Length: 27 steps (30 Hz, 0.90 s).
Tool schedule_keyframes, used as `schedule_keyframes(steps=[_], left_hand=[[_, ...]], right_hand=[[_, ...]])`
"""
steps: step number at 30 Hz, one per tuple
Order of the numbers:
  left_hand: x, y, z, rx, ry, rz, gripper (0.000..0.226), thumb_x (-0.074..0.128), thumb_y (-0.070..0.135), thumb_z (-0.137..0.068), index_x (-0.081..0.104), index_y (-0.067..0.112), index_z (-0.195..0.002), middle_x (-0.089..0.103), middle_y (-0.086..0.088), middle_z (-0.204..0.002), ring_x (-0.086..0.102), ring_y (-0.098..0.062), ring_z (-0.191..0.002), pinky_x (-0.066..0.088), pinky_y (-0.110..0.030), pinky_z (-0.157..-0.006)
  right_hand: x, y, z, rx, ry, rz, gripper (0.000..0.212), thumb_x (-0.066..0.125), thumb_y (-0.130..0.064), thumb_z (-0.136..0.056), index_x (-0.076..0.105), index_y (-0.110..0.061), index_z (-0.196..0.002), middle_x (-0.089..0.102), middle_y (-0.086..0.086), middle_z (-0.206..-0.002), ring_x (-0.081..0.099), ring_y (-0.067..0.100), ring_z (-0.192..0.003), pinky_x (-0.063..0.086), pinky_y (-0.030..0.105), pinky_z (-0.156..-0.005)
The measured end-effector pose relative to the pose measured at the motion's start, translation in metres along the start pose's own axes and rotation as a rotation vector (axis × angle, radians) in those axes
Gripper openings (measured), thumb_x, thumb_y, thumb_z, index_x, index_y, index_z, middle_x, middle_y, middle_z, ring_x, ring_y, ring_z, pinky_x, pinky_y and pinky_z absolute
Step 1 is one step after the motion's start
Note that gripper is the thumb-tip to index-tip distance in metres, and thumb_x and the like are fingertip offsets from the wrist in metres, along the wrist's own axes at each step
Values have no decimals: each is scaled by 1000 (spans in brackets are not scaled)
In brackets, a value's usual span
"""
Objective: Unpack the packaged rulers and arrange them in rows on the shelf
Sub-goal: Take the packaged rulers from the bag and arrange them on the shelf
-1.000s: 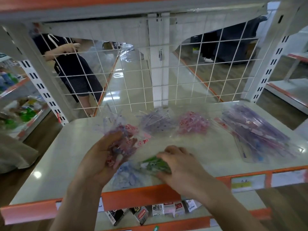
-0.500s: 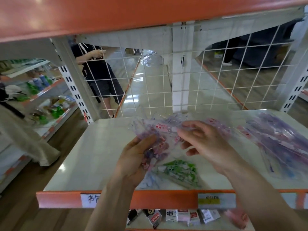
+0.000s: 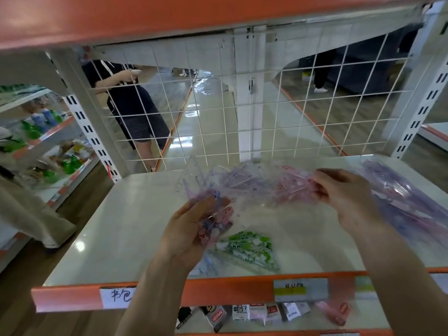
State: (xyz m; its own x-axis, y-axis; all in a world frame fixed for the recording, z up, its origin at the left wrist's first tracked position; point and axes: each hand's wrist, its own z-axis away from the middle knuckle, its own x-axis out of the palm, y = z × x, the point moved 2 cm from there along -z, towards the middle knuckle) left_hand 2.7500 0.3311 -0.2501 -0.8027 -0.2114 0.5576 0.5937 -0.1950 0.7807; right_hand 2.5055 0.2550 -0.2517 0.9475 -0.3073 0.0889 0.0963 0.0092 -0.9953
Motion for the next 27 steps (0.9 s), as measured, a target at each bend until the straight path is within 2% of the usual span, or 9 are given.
schedule_keyframes(steps=[2,4,7,9,13,15,19,22,27], left_hand=[[1,-2,-2,-14,12,4,12,59,7,-84,66,4,-93,73,-18,-90,71,-27,-68,60,-37,-59],[3,-5,-4,-30,13,-3,13,56,9,-91,66,4,-97,73,-18,-92,72,-26,-70,59,-35,-56],[6,-8,-7,-36,3,-25,13,59,13,-89,67,6,-96,73,-17,-93,72,-26,-70,59,-36,-58],[9,-10,-9,-37,-15,-58,13,63,17,-83,71,9,-90,74,-15,-94,70,-26,-69,58,-37,-63],[15,-12,-8,-61,-88,-36,15,62,13,-79,74,6,-82,73,-17,-94,68,-28,-71,58,-37,-59],[15,-9,-5,-64,-133,-2,19,58,5,-79,69,2,-94,71,-21,-96,70,-28,-75,59,-38,-59],[7,-1,-1,-34,-174,13,31,51,-3,-83,63,4,-110,70,-16,-74,68,-26,-72,60,-41,-66],[-2,0,0,-37,-152,50,25,55,2,-79,67,4,-101,71,-17,-91,71,-28,-73,60,-39,-61],[-28,11,-1,27,-50,81,18,51,4,-86,63,6,-99,70,-16,-90,70,-25,-73,59,-37,-62]], right_hand=[[-13,6,-14,-18,44,138,3,66,-2,-84,68,-1,-85,64,-3,-54,57,8,-51,53,23,-55],[-20,9,-19,-79,29,504,13,66,-13,-84,72,-4,-91,70,1,-75,64,18,-74,53,33,-75],[-14,2,-2,-272,20,895,18,61,-30,-86,70,-17,-94,68,0,-101,63,19,-97,46,32,-85],[0,-10,19,-296,-69,756,14,61,-34,-87,68,-23,-92,68,0,-99,63,16,-94,48,32,-84],[42,-15,58,-47,-505,311,14,66,-21,-86,62,-19,-98,69,-3,-82,67,7,-70,53,22,-61],[48,-14,60,-23,-481,172,17,68,-7,-84,60,-15,-97,69,0,-73,66,9,-62,52,19,-56],[48,-13,55,23,-396,7,13,65,-4,-85,61,-13,-93,68,-2,-65,63,10,-63,52,24,-58],[50,-10,54,31,-343,-59,11,63,-6,-87,62,-13,-95,69,-1,-70,64,10,-67,50,24,-59],[55,-6,48,30,-235,-179,12,62,-5,-88,62,-16,-92,71,-2,-69,63,6,-62,48,21,-57]])
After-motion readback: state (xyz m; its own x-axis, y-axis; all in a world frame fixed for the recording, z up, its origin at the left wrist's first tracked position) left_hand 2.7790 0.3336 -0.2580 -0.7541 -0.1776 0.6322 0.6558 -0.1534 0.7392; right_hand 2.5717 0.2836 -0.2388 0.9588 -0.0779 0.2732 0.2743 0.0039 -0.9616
